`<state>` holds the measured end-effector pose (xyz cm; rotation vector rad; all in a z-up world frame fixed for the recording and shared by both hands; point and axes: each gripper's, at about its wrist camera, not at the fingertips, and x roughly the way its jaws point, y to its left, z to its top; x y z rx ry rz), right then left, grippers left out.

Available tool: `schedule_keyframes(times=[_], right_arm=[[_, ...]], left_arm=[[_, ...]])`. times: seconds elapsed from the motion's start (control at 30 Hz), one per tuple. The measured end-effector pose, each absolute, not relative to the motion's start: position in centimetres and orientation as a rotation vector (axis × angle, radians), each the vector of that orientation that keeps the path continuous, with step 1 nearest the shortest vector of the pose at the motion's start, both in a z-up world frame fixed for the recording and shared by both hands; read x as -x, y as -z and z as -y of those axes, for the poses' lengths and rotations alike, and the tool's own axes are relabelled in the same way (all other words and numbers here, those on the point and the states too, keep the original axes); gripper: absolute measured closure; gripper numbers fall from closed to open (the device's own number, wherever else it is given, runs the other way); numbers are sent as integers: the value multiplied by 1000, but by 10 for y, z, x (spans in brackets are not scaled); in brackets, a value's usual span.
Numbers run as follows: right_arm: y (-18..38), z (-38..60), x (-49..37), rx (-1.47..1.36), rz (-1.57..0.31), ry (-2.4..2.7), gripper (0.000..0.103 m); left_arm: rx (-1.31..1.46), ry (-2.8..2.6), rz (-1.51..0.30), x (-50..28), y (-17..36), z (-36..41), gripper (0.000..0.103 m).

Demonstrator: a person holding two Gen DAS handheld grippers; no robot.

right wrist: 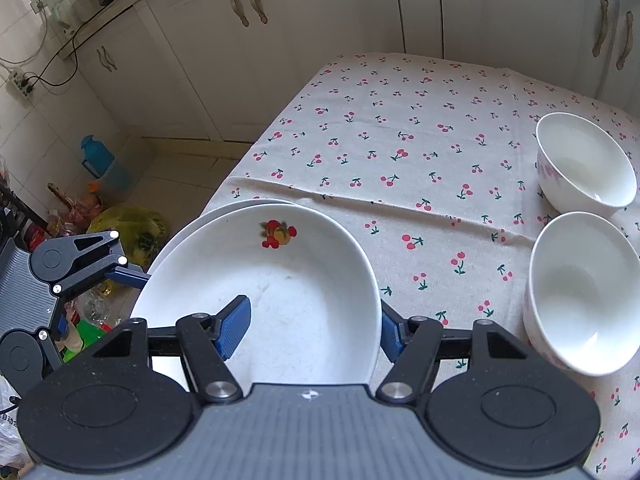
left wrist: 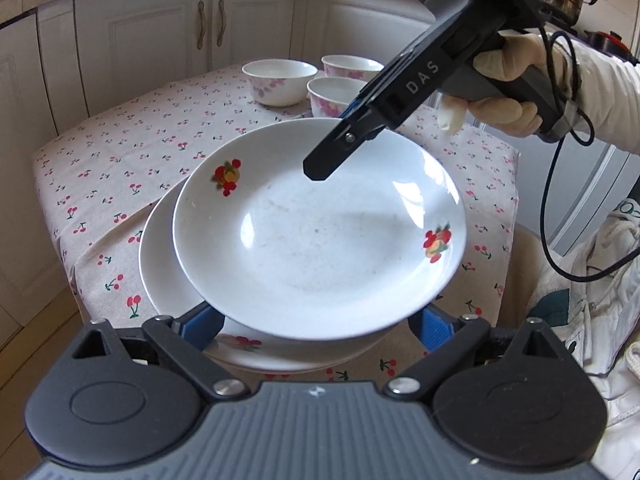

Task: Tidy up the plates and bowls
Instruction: 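Lower the white flower plate onto the plate stack with right tool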

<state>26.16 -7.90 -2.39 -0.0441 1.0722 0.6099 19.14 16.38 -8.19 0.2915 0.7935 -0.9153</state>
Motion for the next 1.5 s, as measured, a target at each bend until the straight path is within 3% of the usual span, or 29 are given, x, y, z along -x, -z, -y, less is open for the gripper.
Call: schedule_keyframes(times=[1.5], right_arm=[[13,81,-234,131,-1008,-587,27]], left_arm=[[-309,815,-852,-189,74,-158,5]])
